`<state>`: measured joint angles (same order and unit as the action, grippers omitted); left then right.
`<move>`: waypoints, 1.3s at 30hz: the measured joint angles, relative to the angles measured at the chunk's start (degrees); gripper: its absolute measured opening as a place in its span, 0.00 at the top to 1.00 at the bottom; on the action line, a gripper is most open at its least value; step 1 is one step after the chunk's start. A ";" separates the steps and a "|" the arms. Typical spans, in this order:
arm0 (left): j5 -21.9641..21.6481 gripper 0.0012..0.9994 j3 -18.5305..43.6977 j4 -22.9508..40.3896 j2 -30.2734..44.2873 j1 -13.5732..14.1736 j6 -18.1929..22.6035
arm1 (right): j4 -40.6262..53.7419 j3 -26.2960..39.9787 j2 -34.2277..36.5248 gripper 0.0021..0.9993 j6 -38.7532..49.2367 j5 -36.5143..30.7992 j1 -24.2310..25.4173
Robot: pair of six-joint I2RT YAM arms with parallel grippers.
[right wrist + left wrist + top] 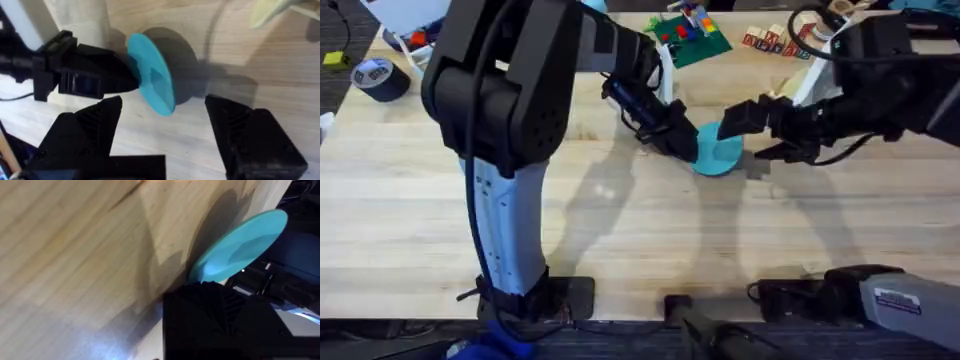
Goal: Pick up the plates from the table one by one and place each into a slot on the dish rack.
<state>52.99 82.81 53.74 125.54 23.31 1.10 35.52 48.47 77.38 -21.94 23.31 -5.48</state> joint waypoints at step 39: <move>-0.04 0.96 0.00 0.03 0.00 -0.04 0.00 | -10.32 0.00 8.05 0.43 -4.27 -0.75 -5.33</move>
<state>52.95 82.81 53.77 125.54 23.27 1.10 25.20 48.47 85.43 -26.21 22.56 -10.81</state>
